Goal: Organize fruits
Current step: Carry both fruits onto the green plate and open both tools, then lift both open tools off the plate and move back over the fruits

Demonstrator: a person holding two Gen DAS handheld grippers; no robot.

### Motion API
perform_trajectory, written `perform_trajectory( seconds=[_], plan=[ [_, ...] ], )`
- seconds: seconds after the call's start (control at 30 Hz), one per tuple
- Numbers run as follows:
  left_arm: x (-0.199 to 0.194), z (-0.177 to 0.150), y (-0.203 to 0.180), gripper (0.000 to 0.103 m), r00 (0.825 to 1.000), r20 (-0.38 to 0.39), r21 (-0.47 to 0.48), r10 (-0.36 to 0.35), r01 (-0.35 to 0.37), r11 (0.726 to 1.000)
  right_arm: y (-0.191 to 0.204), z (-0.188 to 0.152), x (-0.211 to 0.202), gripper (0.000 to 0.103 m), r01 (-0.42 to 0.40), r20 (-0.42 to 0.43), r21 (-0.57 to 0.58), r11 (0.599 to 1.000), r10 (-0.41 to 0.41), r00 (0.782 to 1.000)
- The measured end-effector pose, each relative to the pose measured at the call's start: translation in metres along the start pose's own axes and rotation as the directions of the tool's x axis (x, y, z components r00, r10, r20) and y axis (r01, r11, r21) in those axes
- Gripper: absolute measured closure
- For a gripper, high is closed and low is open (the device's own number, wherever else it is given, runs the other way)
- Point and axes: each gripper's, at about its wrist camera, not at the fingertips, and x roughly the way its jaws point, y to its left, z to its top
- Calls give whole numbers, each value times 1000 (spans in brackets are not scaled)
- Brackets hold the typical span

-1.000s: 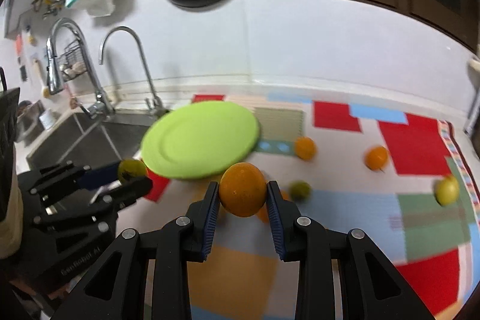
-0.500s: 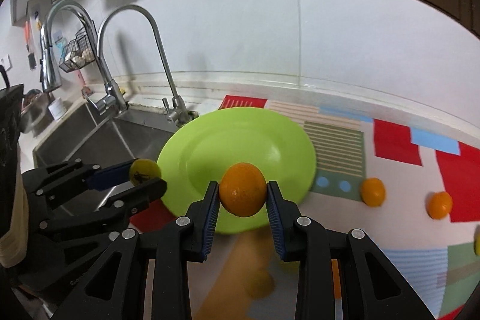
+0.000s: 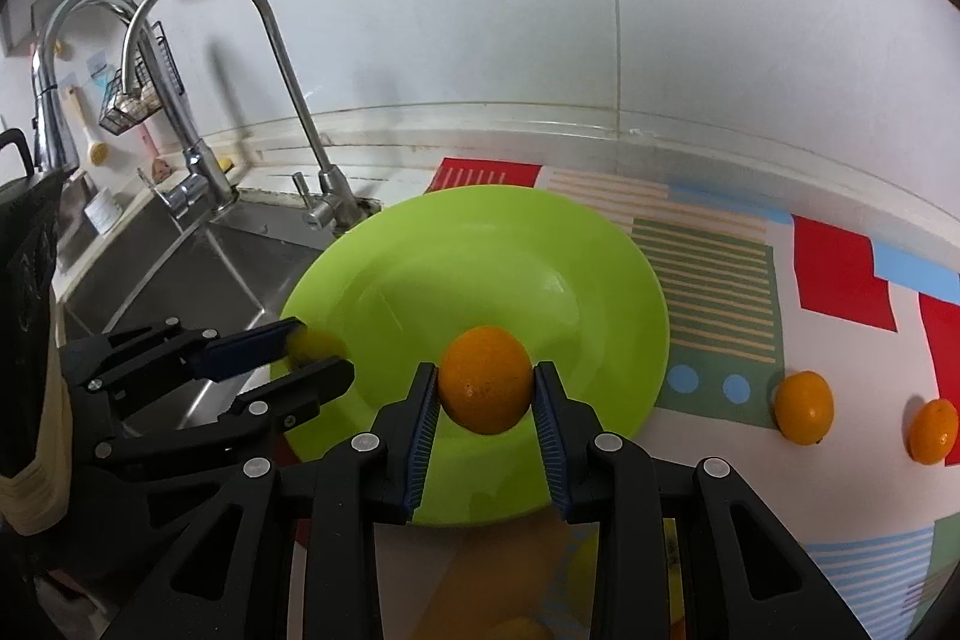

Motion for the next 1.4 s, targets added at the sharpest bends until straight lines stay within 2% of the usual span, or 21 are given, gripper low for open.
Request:
perform_trajectory(
  seconds=[0.07, 0.2, 0.3, 0.37, 0.5, 0.63, 0.77, 1.0, 1.17, 1.3, 1.4],
  plan=[
    [-3, 1, 1, 54, 1000, 9, -9, 9, -9, 1000, 0, 1, -4, 63, 19, 10, -3, 1000, -19, 1000],
    [-17, 0, 0, 52, 999, 28, -26, 14, -14, 1000, -3, -1, -20, 63, 50, 42, 9, 999, -50, 998],
    [-33, -1, -5, 46, 998, 56, -17, 23, -22, 1000, -7, -6, -35, 63, 64, 56, 33, 997, -66, 996],
    [-45, -3, -10, 42, 996, 78, -10, 31, -31, 999, -8, -10, -46, 56, 79, 65, 44, 996, -82, 994],
    [-67, -9, -19, 36, 994, 107, -14, 37, -36, 999, -10, -22, -72, 54, 116, 95, 57, 992, -121, 988],
    [-86, -15, -27, 30, 991, 125, -24, 39, -37, 999, -11, -33, -94, 44, 145, 114, 86, 986, -155, 981],
    [-101, -22, -36, 23, 988, 148, -29, 44, -41, 999, -12, -46, -116, 40, 181, 131, 116, 977, -196, 972],
    [-124, -34, -56, 17, 982, 188, -1, 27, -27, 1000, -15, -70, -151, 37, 242, 160, 164, 956, -267, 950],
    [-133, -41, -71, 17, 981, 194, -1, 24, -24, 1000, -20, -84, -172, 36, 271, 179, 185, 945, -303, 936],
    [-139, -46, -87, 17, 979, 200, -5, 52, -52, 999, -27, -95, -186, 36, 289, 198, 174, 941, -321, 926],
    [-145, -50, -97, 17, 975, 213, -6, 56, -55, 998, -36, -103, -194, 36, 286, 189, 182, 941, -319, 929]
  ],
)
